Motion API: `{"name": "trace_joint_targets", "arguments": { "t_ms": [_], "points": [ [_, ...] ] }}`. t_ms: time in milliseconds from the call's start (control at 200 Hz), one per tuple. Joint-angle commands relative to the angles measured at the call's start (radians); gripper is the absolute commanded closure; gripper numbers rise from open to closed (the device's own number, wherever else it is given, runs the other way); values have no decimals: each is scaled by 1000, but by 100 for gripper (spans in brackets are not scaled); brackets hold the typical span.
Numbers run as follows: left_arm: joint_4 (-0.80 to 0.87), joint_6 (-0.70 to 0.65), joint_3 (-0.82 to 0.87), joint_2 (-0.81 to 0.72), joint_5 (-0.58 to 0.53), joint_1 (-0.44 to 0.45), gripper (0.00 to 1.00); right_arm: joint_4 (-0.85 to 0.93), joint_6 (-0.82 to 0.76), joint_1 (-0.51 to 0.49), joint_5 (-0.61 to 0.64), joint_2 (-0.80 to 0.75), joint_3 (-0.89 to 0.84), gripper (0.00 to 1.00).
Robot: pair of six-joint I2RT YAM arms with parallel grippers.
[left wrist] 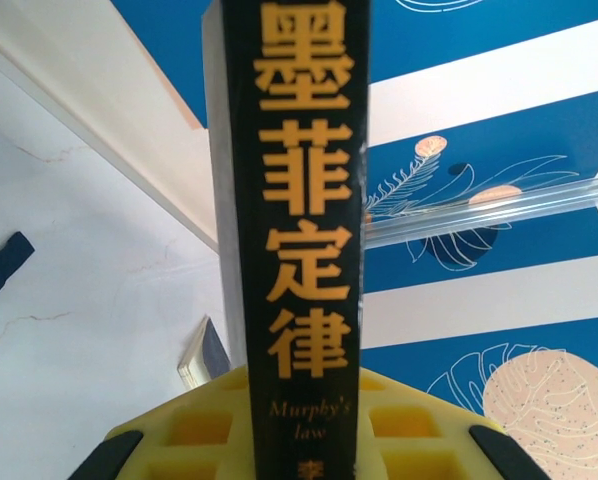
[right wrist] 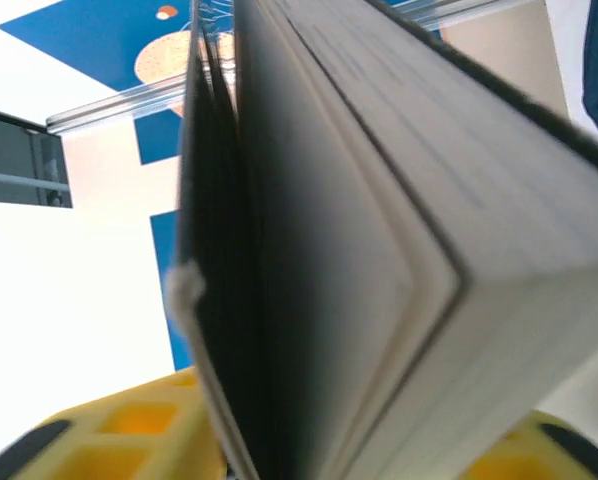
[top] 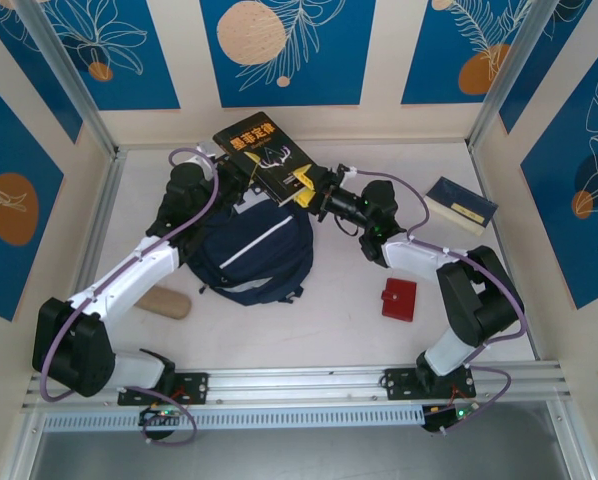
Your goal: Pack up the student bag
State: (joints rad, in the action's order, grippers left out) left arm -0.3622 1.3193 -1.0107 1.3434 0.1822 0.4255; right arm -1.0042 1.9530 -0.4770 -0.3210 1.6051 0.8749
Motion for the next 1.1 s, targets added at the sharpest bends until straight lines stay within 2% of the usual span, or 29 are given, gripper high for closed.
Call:
{"name": "trace_joint_targets", "arguments": {
  "t_ms": [0,70,175,285,405,525,620,720,925,1095],
  "points": [
    [-69,-2,0,-31,5,-1,98,-51,-7,10,18,-17,13,68],
    [-42,-12,8,-41,2,-1,90,-29,-27,17,17,-29,8,78],
    [68,-28,17,-62,-4,-1,61,69,-94,36,-2,-69,8,87],
    [242,-89,16,-82,-8,-1,35,254,-223,61,-6,-146,10,91],
    [436,-190,13,-95,-18,-2,15,453,-371,91,7,-229,16,93],
    [641,-332,-27,-70,29,-4,9,626,-506,136,17,-311,21,93],
    [783,-462,-82,-22,71,1,8,760,-612,170,36,-373,19,93],
    [906,-600,-140,35,65,31,9,900,-714,207,82,-438,17,93],
    [1073,-721,-243,168,-135,160,11,1080,-844,236,227,-541,8,94],
    [1219,-845,-410,334,-296,259,14,1126,-871,266,240,-563,3,94]
  ]
}}
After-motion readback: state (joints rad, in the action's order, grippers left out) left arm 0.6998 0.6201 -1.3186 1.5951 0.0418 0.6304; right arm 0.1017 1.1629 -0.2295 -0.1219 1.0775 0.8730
